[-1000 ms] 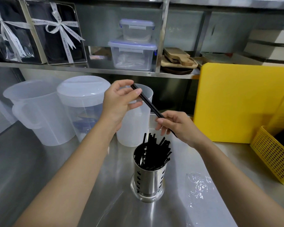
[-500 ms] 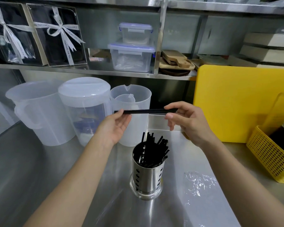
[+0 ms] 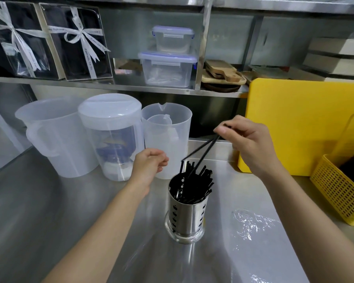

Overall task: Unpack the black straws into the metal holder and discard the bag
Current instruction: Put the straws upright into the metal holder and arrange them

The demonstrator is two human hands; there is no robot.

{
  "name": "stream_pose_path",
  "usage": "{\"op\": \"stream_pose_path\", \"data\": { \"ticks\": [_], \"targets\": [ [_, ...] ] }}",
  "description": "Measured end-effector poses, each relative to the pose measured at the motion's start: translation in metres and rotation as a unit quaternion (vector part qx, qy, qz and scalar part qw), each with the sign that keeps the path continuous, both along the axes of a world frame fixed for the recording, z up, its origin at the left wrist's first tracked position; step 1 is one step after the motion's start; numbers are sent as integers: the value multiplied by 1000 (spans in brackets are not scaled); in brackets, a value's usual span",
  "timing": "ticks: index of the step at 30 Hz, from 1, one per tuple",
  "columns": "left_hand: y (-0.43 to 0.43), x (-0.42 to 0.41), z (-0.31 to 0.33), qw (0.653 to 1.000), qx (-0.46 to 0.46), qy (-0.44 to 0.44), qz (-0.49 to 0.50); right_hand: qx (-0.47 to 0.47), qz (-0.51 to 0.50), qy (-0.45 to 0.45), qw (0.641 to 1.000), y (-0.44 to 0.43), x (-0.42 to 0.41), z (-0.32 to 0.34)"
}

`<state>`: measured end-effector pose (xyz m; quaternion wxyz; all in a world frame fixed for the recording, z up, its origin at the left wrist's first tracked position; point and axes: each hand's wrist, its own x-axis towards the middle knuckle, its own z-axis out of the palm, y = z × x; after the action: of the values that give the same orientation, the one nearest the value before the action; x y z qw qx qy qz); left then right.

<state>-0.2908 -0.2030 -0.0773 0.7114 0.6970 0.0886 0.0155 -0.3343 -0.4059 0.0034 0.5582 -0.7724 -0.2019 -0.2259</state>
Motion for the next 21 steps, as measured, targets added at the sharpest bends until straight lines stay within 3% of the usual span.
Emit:
{"op": "stream_pose_path", "data": {
  "ticks": [3, 7, 10, 16, 19, 21],
  "targets": [
    [3, 1, -3, 1000, -7, -3, 3, -24, 21, 10, 999, -2, -1, -5],
    [5, 5, -5, 1000, -7, -13, 10, 27, 10, -35, 999, -4, -5, -1],
    [4, 9, -8, 999, 14, -32, -5, 12, 0, -62, 998, -3, -2, 1],
    [-5, 15, -16, 976, 139, -73, -151, -139, 18, 52, 989, 8, 8, -15],
    [-11, 18, -23, 939, 253, -80, -218, -289, 35, 150, 945, 14, 21, -36],
    [-16, 19, -25, 919, 313, -80, -227, -324, 13, 153, 933, 13, 29, -47]
  ]
}}
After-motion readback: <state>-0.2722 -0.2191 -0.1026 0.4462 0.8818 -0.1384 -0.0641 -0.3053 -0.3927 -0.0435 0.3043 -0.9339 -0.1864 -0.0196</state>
